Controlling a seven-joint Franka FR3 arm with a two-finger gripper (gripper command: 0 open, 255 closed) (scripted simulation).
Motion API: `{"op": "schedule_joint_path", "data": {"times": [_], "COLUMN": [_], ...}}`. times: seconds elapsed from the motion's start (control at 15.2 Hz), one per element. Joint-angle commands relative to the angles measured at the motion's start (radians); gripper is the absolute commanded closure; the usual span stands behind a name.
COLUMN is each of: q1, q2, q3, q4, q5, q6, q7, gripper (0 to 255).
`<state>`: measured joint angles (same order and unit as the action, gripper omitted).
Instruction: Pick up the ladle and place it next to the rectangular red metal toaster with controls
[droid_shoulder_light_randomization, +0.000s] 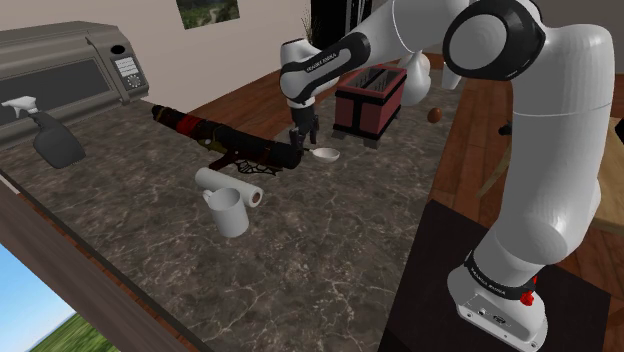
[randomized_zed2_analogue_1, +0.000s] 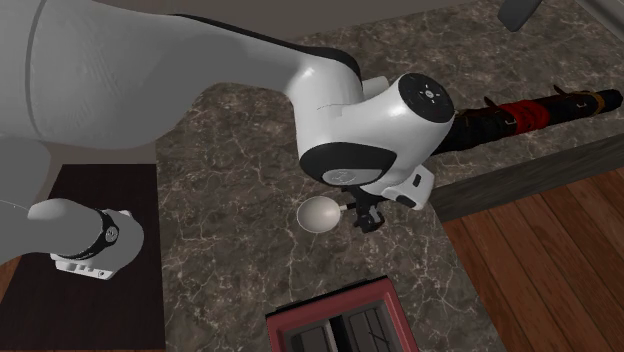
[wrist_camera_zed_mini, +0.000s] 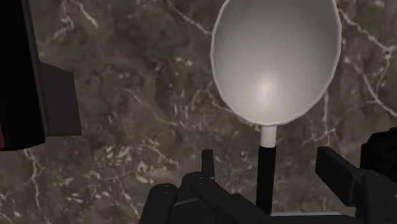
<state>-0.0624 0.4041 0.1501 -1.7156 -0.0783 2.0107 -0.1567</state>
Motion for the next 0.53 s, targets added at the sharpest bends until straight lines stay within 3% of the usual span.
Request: {"op": "schedule_joint_path", "data": {"times": [0.0, 0.13, 0.46], "q1": [0.001, 0.001, 0.002], "q2": [0.000, 0.000, -0.028], "q3": [0.001, 0.001, 0.004], "q4": [0.000, 0.000, 0.089], "q5": [0.000, 0.000, 0.007], "q6": [0.000, 0.000, -0.117], "q7": [0.000, 0.000, -0.005], "gripper": [0, 0, 0]}}
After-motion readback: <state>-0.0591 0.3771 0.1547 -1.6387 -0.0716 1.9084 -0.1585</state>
